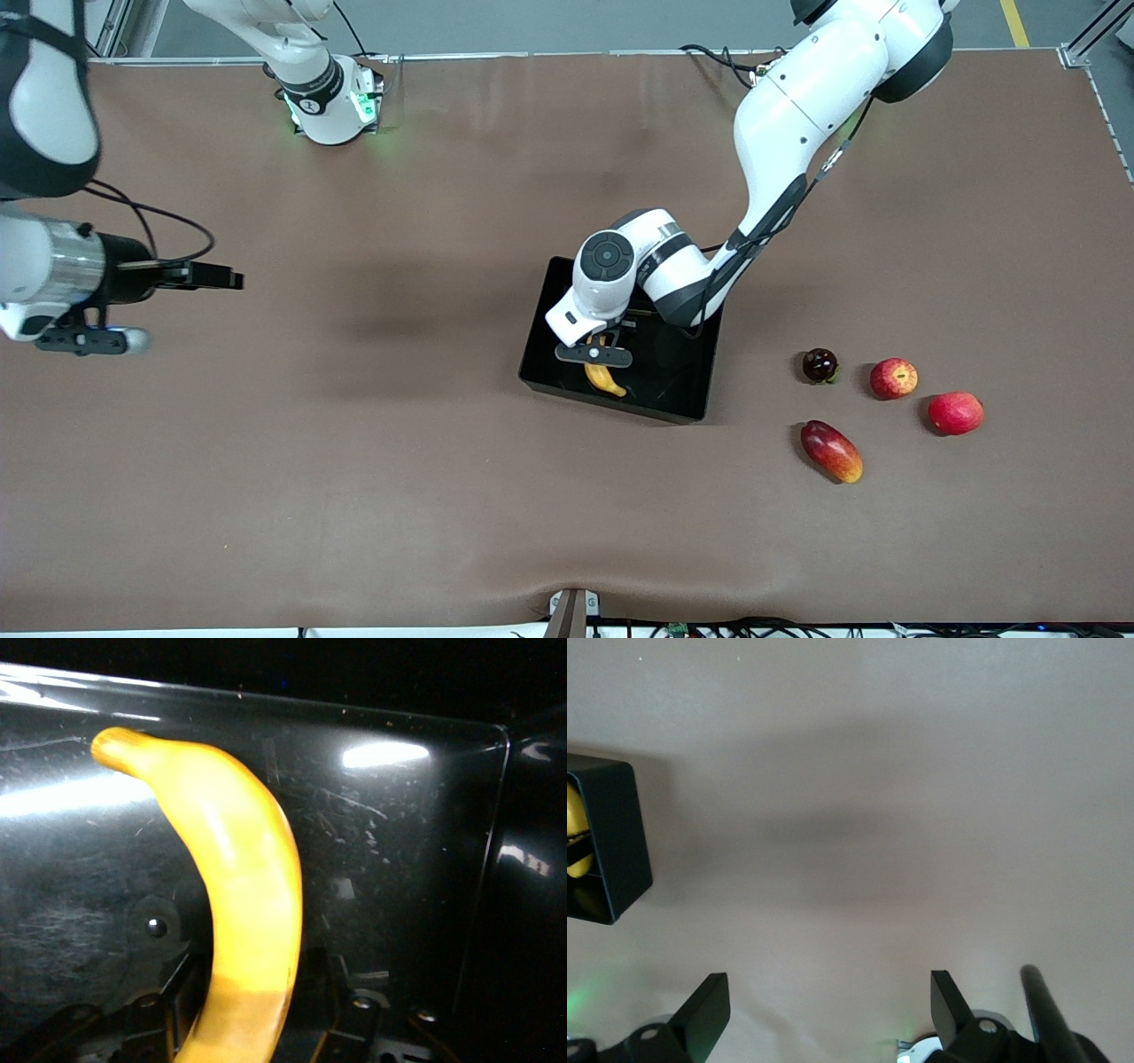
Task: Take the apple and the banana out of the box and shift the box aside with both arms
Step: 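Move the left gripper back into the box and grasp the banana, then carry the banana beside the mango while the right gripper reaches the box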
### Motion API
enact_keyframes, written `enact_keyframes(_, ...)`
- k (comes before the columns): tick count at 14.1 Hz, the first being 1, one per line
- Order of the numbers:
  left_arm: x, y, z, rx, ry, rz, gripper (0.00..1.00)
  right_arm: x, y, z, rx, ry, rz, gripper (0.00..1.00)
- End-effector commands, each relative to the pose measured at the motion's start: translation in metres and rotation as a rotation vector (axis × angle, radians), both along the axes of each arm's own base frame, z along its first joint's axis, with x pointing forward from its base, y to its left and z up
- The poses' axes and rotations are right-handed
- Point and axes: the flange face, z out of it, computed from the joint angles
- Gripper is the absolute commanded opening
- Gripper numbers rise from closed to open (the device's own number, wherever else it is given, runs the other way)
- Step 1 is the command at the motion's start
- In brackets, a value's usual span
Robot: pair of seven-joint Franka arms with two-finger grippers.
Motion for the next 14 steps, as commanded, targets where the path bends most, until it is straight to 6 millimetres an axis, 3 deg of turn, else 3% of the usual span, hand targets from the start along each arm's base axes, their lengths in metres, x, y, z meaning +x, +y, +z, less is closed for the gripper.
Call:
enact_keyframes(1,-0.004,-0.013,-0.004,0.001,-0.022,0.018,0.41,-0.001,0.018,0.008,0.046,0.006,-0.027,1.00)
enact_keyframes(4,-0.001,-0.012,0.003,-0.001,-0.032,0.012,0.00,0.001,0.029,0.006,0.099,0.014,-0.023,1.00)
enact_keyframes(10,0.037,0.007,0.054,-0.025,-0.112,0.037,0.00,-0.005,0.089,0.004,0.101,0.004,0.056,1.00)
enact_keyframes(13,0.047,0.022,0.096,-0.005,-0.126,0.043,0.00,-0.004,0.119,-0.007,0.093,-0.002,0.069,1.00)
enact_keyframes(14,0.048,0.024,0.113,0.001,-0.132,0.048,0.00,-0.006,0.144,-0.020,0.078,-0.006,0.068,1.00)
